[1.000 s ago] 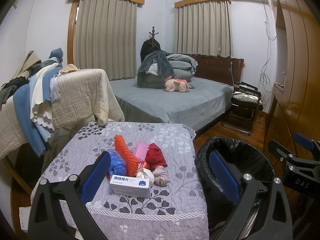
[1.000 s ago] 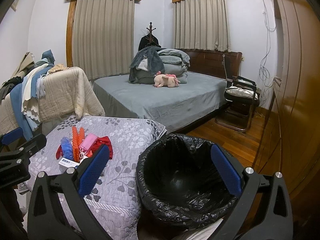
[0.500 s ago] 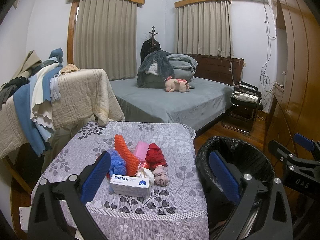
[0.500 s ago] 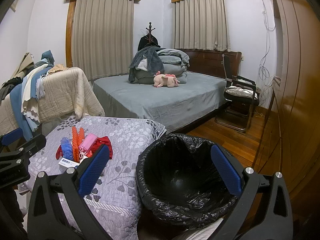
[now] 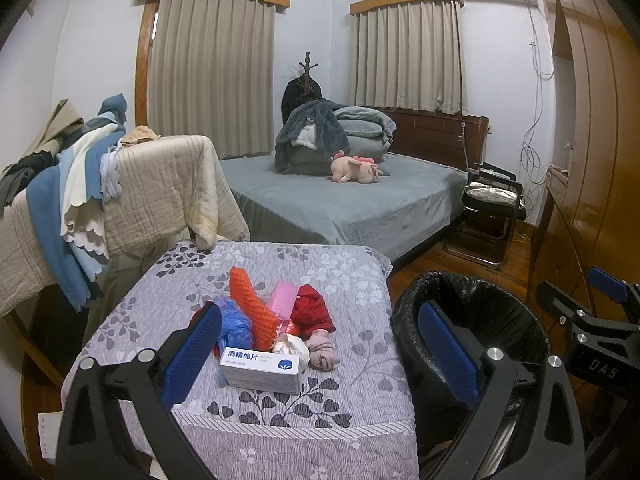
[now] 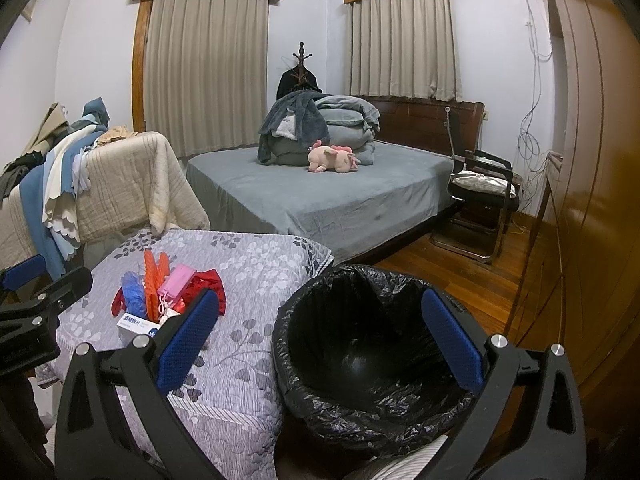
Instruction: Collect trash
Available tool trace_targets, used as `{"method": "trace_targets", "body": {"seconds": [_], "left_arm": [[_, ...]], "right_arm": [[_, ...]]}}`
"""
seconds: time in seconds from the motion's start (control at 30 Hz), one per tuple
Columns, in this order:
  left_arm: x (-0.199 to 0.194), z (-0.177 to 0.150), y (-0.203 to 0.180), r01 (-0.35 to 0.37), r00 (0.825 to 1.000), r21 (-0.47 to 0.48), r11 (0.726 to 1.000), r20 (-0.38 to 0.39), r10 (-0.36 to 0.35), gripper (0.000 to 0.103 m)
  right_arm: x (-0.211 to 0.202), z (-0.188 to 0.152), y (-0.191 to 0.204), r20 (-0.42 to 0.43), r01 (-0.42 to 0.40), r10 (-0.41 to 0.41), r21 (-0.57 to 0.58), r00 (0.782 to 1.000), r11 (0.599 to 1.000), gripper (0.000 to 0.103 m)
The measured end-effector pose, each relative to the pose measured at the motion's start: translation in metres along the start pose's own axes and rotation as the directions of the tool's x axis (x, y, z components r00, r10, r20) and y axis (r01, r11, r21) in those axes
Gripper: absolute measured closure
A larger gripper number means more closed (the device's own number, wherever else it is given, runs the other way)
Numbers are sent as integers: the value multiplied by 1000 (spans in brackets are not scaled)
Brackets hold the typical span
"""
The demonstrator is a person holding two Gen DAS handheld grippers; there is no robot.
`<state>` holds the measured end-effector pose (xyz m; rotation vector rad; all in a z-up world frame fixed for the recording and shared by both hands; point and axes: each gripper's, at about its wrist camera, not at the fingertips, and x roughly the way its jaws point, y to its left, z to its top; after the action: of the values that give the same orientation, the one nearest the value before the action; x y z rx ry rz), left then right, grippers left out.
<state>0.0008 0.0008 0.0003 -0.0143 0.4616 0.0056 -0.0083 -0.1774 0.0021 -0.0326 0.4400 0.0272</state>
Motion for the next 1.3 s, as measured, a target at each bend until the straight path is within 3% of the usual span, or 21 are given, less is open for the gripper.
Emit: {"method": "trace_targets", "body": {"seconds": [0.73,0.77,0.8,0.83,1.0,1.3], "left_arm": [[-3,-3,3,1,1000,-5,1000,-5,-1,6],[-3,-4,3,1,1000,-5,1000,-5,-1,6],[-4,-5,3,0,1000,-7,1000,-6,0,6],[-7,-6,5,0,1000,-6,1000,-6,0,6],[3,-17,19,-35,999,-20,999,-6,35,6],[34,-20,65,-162,987,-63,985,-16,161,6]], "right_arm": [[14,-6,8,-13,-10,10,-1,1000,1000,5],[16,-6,-1,134,-219,201,143,970,965,5],[21,-4,1,89,-161,152,105,984,981,5],[17,-3,10,-17,-18,18,-4,1000,1000,5],[26,0,19,-27,-40,39,-13,999,999,5],[61,11,49,-23,-102,101,-52,995,993,5]]}}
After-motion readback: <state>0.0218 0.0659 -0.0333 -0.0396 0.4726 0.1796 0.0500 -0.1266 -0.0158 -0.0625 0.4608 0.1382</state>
